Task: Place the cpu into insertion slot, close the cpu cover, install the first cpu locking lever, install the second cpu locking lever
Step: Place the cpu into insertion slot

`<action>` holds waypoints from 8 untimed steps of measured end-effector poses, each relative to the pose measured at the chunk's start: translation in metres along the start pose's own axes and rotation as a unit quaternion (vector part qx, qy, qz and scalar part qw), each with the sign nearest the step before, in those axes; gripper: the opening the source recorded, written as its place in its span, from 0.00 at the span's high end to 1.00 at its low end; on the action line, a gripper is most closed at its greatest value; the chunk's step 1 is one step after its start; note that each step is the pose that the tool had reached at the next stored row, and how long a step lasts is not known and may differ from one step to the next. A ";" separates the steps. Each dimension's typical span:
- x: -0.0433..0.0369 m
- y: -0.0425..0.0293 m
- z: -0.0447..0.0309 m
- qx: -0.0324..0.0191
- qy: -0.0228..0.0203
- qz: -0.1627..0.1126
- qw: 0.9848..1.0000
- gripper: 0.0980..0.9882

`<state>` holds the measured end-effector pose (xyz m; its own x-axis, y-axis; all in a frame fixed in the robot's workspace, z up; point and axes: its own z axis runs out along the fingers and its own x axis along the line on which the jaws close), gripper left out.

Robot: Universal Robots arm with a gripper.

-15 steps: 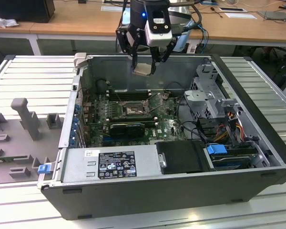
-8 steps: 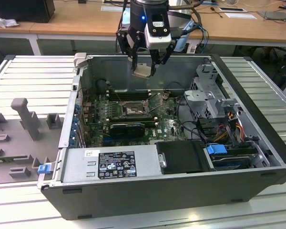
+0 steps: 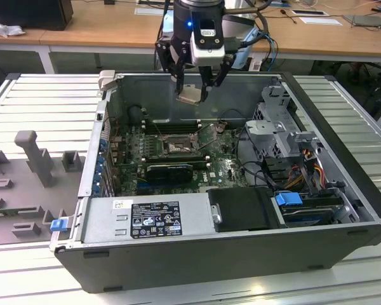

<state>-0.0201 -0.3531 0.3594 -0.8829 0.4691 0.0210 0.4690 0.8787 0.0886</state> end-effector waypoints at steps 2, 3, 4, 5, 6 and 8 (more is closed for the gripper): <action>0.0000 0.0000 0.0003 0.000 -0.001 0.013 1.000 0.52; 0.0000 0.0000 0.0004 0.000 -0.002 0.023 1.000 0.52; 0.0000 -0.0001 0.0006 -0.001 -0.003 0.029 1.000 0.52; 0.0000 -0.0001 0.0007 -0.001 -0.003 0.034 0.999 0.52; 0.0000 -0.0001 0.0008 -0.001 -0.004 0.044 0.999 0.52; 0.0000 -0.0001 0.0010 -0.001 -0.005 0.053 0.999 0.52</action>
<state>-0.0201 -0.3531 0.3584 -0.8275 0.5611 0.0210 0.5606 0.8234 0.0887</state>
